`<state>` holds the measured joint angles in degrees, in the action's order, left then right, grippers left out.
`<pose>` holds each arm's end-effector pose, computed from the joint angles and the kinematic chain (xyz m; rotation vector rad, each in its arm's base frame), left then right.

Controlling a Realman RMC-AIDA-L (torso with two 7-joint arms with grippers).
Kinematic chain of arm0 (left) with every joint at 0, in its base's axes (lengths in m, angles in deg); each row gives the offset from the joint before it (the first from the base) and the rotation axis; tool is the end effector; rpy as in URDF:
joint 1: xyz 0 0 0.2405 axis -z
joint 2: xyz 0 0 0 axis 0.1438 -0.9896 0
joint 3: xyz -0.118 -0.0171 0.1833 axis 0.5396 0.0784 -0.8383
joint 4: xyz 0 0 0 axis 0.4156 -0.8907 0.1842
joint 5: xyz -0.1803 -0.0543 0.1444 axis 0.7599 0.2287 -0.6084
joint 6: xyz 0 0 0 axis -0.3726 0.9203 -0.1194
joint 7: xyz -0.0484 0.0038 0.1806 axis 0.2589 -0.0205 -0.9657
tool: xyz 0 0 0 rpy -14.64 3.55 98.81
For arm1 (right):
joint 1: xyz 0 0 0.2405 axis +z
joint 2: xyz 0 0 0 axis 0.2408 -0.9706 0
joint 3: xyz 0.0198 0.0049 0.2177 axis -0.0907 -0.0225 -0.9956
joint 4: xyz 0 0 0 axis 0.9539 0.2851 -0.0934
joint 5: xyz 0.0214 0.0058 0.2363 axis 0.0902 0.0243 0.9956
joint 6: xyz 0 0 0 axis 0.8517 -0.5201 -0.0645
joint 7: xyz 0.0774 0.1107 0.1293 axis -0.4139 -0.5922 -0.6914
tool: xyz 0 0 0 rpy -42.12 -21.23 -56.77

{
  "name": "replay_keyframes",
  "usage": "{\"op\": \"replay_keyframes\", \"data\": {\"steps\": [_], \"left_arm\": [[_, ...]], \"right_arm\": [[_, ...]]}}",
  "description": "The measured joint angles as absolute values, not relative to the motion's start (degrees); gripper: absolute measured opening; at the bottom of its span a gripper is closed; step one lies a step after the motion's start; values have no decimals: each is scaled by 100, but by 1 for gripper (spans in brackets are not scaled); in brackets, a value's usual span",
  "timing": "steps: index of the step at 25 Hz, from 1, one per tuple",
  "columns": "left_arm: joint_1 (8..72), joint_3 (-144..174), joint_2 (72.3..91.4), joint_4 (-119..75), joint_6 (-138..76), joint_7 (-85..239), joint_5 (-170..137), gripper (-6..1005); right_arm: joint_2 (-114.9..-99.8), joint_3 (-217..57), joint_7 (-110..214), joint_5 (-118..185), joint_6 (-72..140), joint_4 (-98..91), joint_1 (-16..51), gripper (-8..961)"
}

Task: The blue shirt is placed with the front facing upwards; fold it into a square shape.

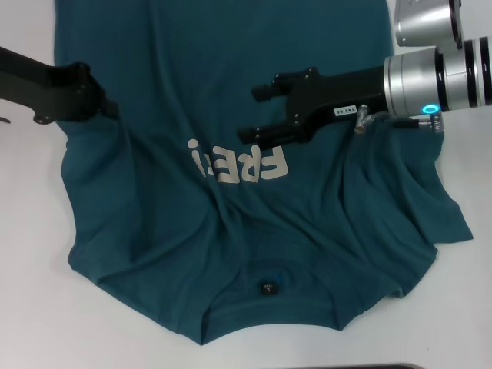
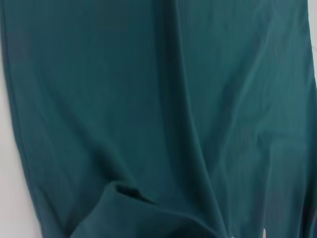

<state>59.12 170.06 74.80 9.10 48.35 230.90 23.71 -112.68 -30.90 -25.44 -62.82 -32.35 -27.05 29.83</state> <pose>-0.2451 0.4065 0.0227 -2.1050 -2.0841 -0.0965 0.1797 0.3869 -0.0837 -2.8981 0.4720 0.4701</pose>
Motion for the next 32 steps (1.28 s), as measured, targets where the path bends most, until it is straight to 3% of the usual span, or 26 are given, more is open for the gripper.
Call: {"op": "replay_keyframes", "data": {"steps": [9,15,20,31,32], "left_arm": [[5903,17043,7668,880,4465,23231,2400,66],[5807,17079,7793,880,4281,23235,2800,253],[5735,17069,7853,935,4199,23070,3142,486],[5604,17049,7808,1465,4232,22817,3641,717],[5591,17049,7791,1487,4234,22749,3748,777]], "right_arm": [[-11267,-3041,-2544,-6288,-3236,-2712,2970,873],[-11267,-3036,-2560,-6291,-3232,-2714,2986,865],[-11267,-3033,-2597,-6292,-3228,-2714,2999,858],[-11267,-3058,-2688,-6292,-3129,-2714,3021,844],[-11267,-3064,-2708,-6291,-3123,-2714,3021,843]]}}
